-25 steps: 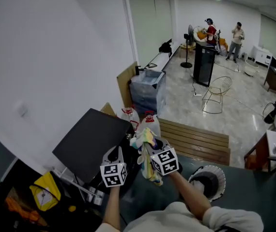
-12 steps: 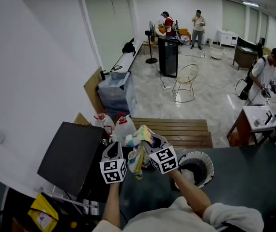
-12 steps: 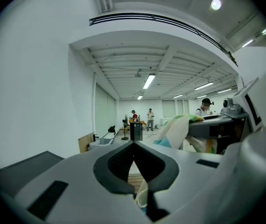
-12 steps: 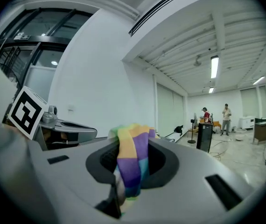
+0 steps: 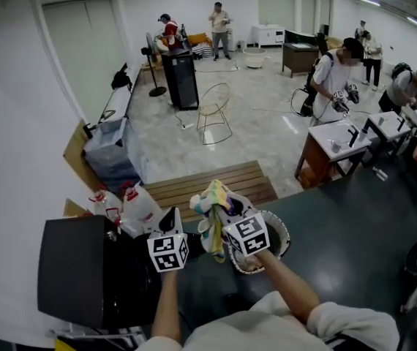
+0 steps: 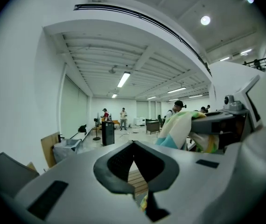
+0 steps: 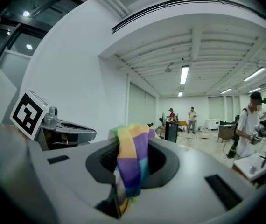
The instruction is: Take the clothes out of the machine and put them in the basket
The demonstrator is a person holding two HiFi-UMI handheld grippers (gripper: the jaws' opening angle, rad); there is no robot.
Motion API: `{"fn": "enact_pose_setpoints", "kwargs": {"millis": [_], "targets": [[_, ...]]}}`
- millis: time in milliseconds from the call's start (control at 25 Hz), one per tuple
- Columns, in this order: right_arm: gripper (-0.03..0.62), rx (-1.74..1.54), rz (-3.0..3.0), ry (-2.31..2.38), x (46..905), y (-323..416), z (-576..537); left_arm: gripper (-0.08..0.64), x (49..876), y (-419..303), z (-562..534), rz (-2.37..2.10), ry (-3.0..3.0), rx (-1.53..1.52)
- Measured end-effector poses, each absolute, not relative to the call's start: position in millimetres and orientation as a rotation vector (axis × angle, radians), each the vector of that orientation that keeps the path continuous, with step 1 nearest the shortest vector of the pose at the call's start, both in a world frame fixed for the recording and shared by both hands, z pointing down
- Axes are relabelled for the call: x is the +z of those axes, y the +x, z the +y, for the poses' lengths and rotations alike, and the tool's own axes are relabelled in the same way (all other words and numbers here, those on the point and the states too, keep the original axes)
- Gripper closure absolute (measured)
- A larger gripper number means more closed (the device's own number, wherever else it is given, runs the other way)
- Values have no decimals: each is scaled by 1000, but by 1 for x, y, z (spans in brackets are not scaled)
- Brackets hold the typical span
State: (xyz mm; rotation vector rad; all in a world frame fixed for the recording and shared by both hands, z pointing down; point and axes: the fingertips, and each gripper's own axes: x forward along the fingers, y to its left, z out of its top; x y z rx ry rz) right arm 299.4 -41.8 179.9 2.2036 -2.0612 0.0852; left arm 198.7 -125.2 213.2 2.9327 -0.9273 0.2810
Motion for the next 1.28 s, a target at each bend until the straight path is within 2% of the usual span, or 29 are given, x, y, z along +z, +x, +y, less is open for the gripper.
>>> {"fn": "enact_pose_setpoints", "kwargs": {"millis": [320, 640, 920, 1280], "targets": [[518, 149, -1786, 2407, 204, 405, 9, 543, 236, 312, -98, -625, 3009, 320], [517, 261, -1640, 2501, 242, 481, 39, 543, 263, 393, -79, -481, 3038, 395], [517, 487, -1588, 2475, 327, 496, 46, 543, 323, 413, -69, -421, 2977, 539], [509, 778, -1521, 2382, 477, 508, 33, 543, 411, 400, -75, -454, 2861, 705]]}}
